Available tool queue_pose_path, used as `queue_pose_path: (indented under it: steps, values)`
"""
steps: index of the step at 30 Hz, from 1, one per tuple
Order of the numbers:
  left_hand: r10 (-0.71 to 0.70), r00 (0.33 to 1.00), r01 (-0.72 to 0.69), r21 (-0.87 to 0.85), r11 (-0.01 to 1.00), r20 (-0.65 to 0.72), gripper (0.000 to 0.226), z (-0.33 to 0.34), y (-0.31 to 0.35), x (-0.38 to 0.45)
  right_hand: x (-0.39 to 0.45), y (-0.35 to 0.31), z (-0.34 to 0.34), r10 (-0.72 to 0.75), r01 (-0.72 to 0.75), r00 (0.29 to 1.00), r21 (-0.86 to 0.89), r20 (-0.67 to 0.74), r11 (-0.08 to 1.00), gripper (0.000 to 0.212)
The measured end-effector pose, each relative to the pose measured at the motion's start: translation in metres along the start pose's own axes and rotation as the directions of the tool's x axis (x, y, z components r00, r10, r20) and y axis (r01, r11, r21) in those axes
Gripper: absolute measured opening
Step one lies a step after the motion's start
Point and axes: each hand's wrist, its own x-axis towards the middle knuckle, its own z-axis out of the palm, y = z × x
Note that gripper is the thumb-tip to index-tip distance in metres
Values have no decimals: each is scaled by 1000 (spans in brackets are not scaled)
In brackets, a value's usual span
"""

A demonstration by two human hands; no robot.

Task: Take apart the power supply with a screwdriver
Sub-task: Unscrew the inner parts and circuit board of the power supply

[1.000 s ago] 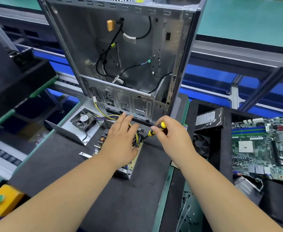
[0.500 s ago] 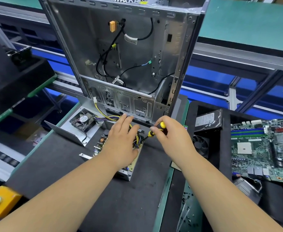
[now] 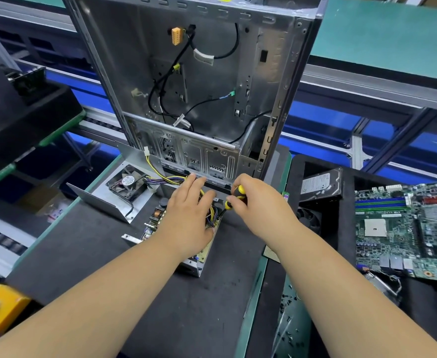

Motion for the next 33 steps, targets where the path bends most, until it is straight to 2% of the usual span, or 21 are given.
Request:
queue_pose_path:
  steps: [5,8,11,15,17,19,21,25,33]
  values:
    - [5,1000,-5,-9,1000,-14,70,1,-1,1,13,-10,-4,25,-25,997,11,69,1000,10]
    - [7,1000,-7,-7,1000,-13,73,2,-2,0,17,-16,-7,-34,36,988,-8,151,999,7]
    - [10,1000,-10,-6,1000,-7,74,2,-2,1,21,-20,-13,-69,75,972,-20,226,997,14]
    - [6,1000,-6,-33,999,-16,72,2,-2,2,21,-24,-14,-91,100,970,-32,224,994,7]
    - [-2,1000,2,-42,999,1,75,1,-3,1,20,-27,-10,-124,149,976,-138,178,979,30]
    - [-4,1000,4,-20,1000,4,79,1,-3,1,22,-26,-8,-94,119,987,-193,134,974,41]
    - [1,1000,-1,-9,1000,-7,79,1,-2,1,24,-25,-9,-57,79,991,-176,124,981,34]
    - [4,1000,-5,-4,1000,-8,74,1,-2,0,26,-26,-9,-71,89,983,-100,172,991,10]
    - [6,1000,-6,12,1000,-17,70,2,-2,2,24,-18,-24,-36,34,979,11,199,999,15]
